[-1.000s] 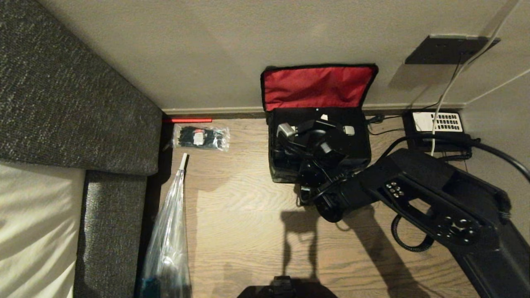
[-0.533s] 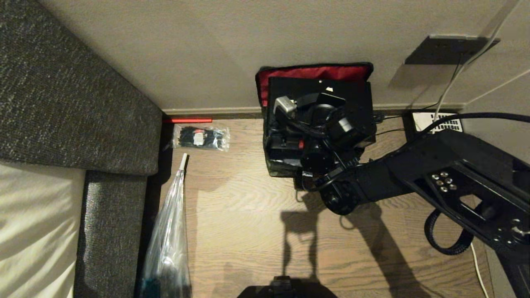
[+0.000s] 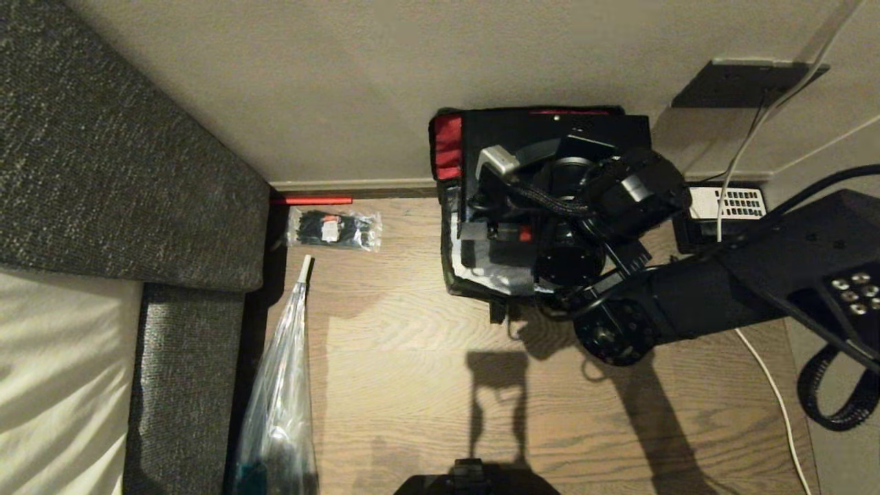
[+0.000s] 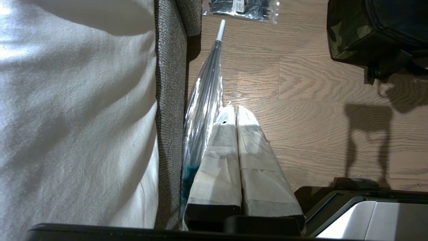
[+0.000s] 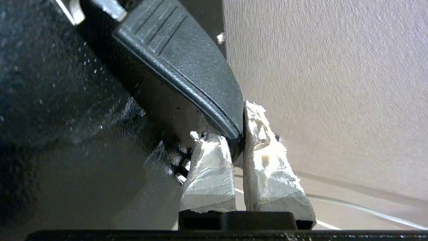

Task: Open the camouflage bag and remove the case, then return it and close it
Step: Lift the black box, then release the handle

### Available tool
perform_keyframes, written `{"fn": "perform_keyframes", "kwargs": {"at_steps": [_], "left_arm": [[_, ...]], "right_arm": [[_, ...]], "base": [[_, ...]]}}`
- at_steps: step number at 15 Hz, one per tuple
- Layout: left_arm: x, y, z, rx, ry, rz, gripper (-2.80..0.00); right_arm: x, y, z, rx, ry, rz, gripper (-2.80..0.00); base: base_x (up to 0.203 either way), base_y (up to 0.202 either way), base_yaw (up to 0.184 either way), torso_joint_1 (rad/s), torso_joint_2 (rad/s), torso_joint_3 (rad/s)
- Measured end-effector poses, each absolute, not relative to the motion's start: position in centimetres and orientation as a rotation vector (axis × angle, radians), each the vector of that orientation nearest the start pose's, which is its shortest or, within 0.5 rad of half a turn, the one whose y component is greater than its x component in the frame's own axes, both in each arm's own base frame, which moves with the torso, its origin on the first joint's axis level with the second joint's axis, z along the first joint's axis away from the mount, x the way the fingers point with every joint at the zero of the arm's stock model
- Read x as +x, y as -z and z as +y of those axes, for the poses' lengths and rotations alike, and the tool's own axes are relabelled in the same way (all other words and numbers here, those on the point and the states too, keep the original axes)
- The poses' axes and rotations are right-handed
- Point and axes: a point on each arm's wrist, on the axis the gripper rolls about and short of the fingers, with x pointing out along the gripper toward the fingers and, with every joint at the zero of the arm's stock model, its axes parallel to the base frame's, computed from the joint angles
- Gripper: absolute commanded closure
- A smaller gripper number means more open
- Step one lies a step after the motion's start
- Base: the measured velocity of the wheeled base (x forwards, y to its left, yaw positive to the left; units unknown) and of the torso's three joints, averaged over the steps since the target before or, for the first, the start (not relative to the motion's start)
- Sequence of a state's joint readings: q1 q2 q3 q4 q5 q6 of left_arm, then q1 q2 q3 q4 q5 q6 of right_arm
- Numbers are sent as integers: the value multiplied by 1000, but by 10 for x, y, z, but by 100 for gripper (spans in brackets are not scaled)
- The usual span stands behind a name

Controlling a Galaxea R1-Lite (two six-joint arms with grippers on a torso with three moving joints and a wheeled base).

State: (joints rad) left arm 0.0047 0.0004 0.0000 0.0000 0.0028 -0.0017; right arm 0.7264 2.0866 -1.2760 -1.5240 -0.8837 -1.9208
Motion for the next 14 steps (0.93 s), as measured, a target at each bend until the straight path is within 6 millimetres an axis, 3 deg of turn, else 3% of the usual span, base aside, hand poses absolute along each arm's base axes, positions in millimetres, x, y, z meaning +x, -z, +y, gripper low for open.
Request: {"fn": "perform_keyframes", "kwargs": {"at_steps": [9, 14], "left_arm": [[-23, -75, 0, -2, -7, 1, 0], [-23, -75, 0, -2, -8, 1, 0]], "right_arm": [[241, -268, 178, -1366, 550, -55, 0], [222, -266, 125, -1314, 626, 15, 0]], "base": [[0, 0, 0, 0, 0, 0], [0, 0, 0, 0, 0, 0]]}}
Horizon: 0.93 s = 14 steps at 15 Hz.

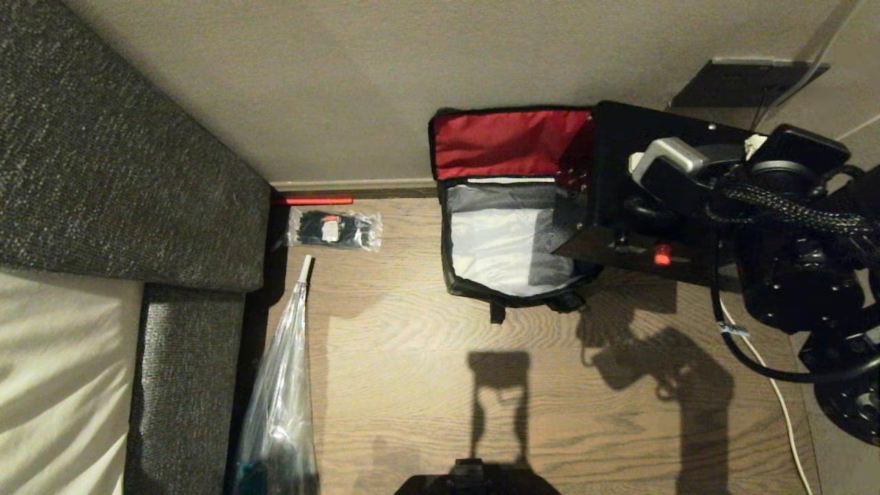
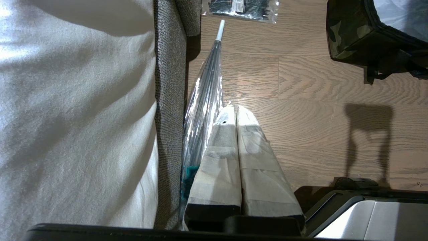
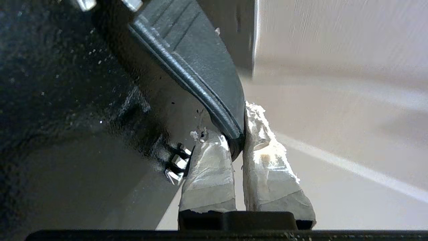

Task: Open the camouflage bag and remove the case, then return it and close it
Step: Release the handle

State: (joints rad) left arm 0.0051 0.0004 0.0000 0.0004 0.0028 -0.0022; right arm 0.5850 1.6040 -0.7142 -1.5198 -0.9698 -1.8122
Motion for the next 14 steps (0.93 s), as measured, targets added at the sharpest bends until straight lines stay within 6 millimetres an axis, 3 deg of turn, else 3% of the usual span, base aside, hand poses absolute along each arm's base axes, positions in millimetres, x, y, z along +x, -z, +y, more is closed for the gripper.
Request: {"fn": "perform_keyframes", "kwargs": {"at_steps": [8, 14], "left_arm": [[-23, -75, 0, -2, -7, 1, 0], [-23, -75, 0, -2, -7, 1, 0]], "right_arm": [[220, -239, 63, -1193, 750, 141, 0], [235, -214, 26, -1148, 840, 280, 0]], "base": [[0, 0, 0, 0, 0, 0], [0, 0, 0, 0, 0, 0]]}}
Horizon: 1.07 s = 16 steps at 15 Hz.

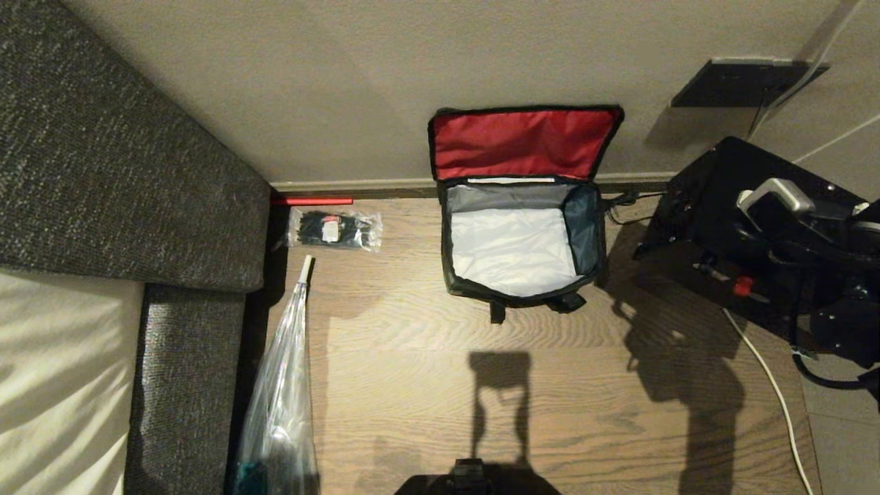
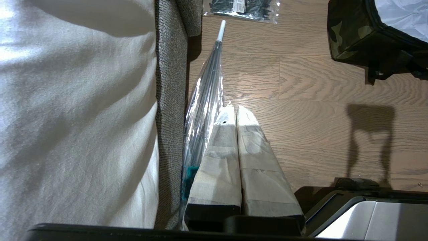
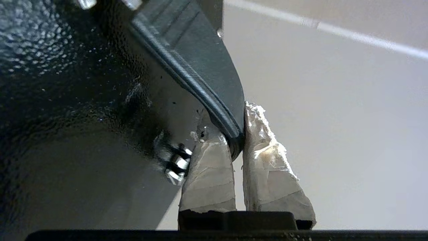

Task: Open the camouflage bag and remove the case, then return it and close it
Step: Release the handle

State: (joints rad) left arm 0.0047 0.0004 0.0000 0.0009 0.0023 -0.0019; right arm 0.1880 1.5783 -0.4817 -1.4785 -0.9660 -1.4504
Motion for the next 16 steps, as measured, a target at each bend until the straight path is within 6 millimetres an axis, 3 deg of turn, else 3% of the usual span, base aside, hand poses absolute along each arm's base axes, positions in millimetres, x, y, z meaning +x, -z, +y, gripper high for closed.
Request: {"fn": "perform_keyframes", "kwargs": {"at_steps": [6, 16], "left_arm": [[-23, -75, 0, -2, -8, 1, 0], [-23, -75, 0, -2, -7, 1, 0]], "right_arm": [[262, -184, 15, -1136, 831, 372, 0], [333, -103, -9, -1147, 788, 597, 0]], "base": [[0, 0, 0, 0, 0, 0], [0, 0, 0, 0, 0, 0]]}}
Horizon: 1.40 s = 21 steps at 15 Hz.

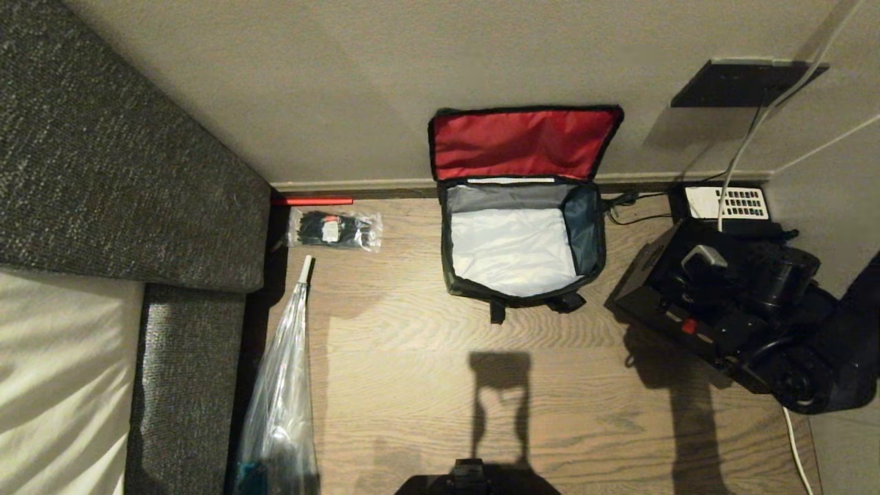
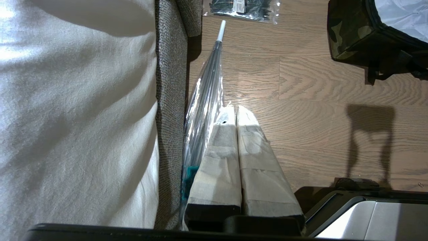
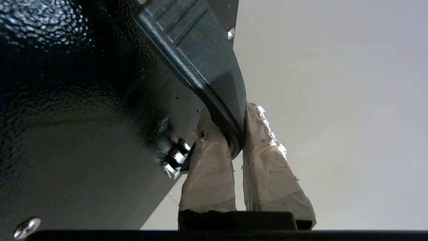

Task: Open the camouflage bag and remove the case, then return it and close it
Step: Release the handle, then grip the handle again

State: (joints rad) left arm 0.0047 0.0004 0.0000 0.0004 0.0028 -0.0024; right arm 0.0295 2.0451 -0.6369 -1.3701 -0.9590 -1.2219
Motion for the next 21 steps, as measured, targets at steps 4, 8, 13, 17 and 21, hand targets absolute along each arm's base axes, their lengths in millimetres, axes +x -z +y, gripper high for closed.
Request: {"fn": "perform_keyframes", "kwargs": {"at_steps": [4, 8, 13, 17, 21], "left_arm": [[-23, -75, 0, -1, -7, 1, 0], [-23, -75, 0, -2, -8, 0, 0], [-23, -75, 0, -2, -7, 1, 0], [-23, -75, 0, -2, -7, 1, 0], [-23, -75, 0, -3, -7, 1, 0]], "right_arm": [[360, -74, -18, -1151, 780, 637, 0], [370, -48, -21, -1191, 703, 688, -280], [347, -27, -17, -1190, 466, 787, -280], [305, -57, -14, -1162, 334, 835, 0], [244, -119, -14, -1052, 344, 771, 0]], "base": [[0, 0, 0, 0, 0, 0], [0, 0, 0, 0, 0, 0], [0, 0, 0, 0, 0, 0], [0, 0, 0, 0, 0, 0], [0, 0, 0, 0, 0, 0]]}}
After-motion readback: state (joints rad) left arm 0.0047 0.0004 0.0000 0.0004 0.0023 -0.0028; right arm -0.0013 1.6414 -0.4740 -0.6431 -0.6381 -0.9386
